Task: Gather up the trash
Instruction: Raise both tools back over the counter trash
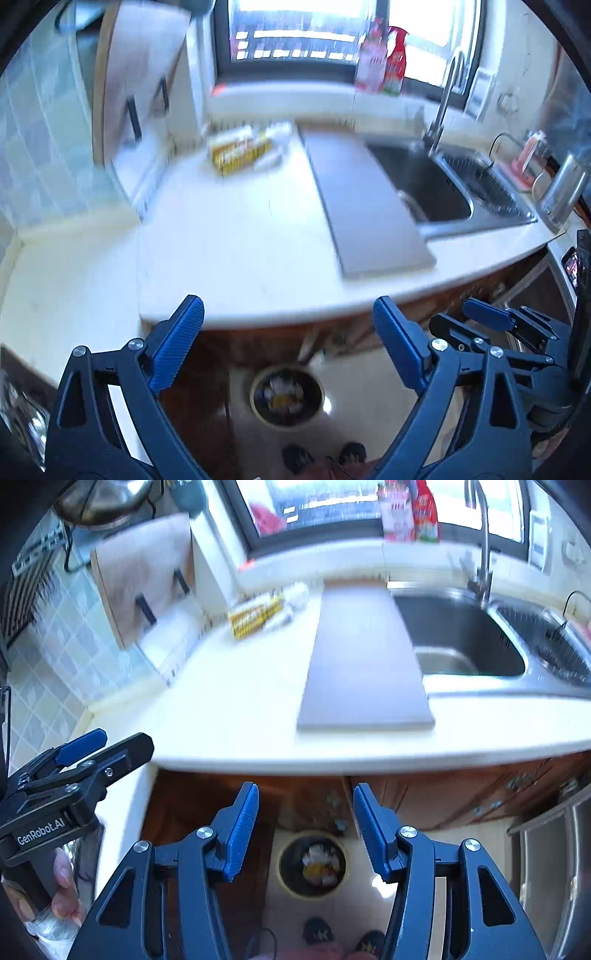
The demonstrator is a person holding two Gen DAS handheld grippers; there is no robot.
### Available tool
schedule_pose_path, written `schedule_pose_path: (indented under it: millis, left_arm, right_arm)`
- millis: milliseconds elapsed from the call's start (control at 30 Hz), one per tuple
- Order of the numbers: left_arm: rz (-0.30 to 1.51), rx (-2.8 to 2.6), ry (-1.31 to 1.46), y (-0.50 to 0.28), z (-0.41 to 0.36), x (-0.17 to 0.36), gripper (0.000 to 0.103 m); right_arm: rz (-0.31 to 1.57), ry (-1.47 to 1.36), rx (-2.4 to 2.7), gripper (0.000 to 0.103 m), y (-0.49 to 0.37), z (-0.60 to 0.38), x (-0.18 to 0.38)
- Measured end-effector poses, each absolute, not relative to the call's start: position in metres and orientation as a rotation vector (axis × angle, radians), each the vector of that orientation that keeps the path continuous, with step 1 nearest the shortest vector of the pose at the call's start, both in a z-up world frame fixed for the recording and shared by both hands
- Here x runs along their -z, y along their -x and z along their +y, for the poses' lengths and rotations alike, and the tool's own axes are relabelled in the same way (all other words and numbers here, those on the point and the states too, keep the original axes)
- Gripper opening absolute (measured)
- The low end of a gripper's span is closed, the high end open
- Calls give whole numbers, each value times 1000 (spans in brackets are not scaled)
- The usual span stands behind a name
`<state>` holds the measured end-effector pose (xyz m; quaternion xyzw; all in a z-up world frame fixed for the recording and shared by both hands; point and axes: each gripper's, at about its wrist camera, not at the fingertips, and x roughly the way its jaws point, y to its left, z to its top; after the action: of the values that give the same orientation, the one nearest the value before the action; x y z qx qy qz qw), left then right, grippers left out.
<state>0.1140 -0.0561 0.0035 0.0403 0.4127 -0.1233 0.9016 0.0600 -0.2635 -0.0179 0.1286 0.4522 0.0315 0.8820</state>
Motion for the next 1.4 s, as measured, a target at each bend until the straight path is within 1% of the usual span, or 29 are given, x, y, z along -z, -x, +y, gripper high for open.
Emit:
schedule_pose_path:
  millis: [100, 233, 300, 400, 533, 633, 767, 833, 933, 1067, 1267, 1400]
  left_arm:
    - [778, 243, -123, -123, -57, -39, 91]
    - [721, 225, -145, -147, -54, -76, 91]
    - [707, 202, -136, -165, -50, -86, 91]
    - [712, 176, -114, -195, -44, -94, 91]
    - [722, 117, -153, -247, -51, -84, 91]
    - [753, 76, -195, -290, -63, -70, 91]
    - [840, 51, -241, -362, -80, -41, 91]
    - [903, 46, -253, -399, -87, -20, 91]
    - [989, 60, -252, -445, -93, 13, 89]
    - [1075, 66, -294, -499, -102, 58, 83]
    - [1168, 108, -312, -548, -103, 104, 80]
    - [1208, 135, -350, -572, -105, 127, 80]
  right_arm:
    - [883, -285, -69, 55, -68, -268, -15]
    - [829, -279, -77, 55, -86, -272, -57]
    - [818, -279, -88, 55, -100, -272, -79]
    - [820, -274, -105, 55, -137, -277, -102]
    - [827, -300, -139, 55, -200, -304, -126]
    - [833, -305, -171, 55, -261, -324, -129]
    - [865, -304, -203, 55, -350, -348, -117]
    - [903, -307, -219, 55, -394, -357, -103]
    - [966, -338, -244, 55, -458, -367, -73]
    - [1038, -359, -266, 55, -528, -373, -24]
    - [1116, -384, -315, 55, -598, -361, 38]
    - [1135, -393, -349, 55, -620, -346, 67]
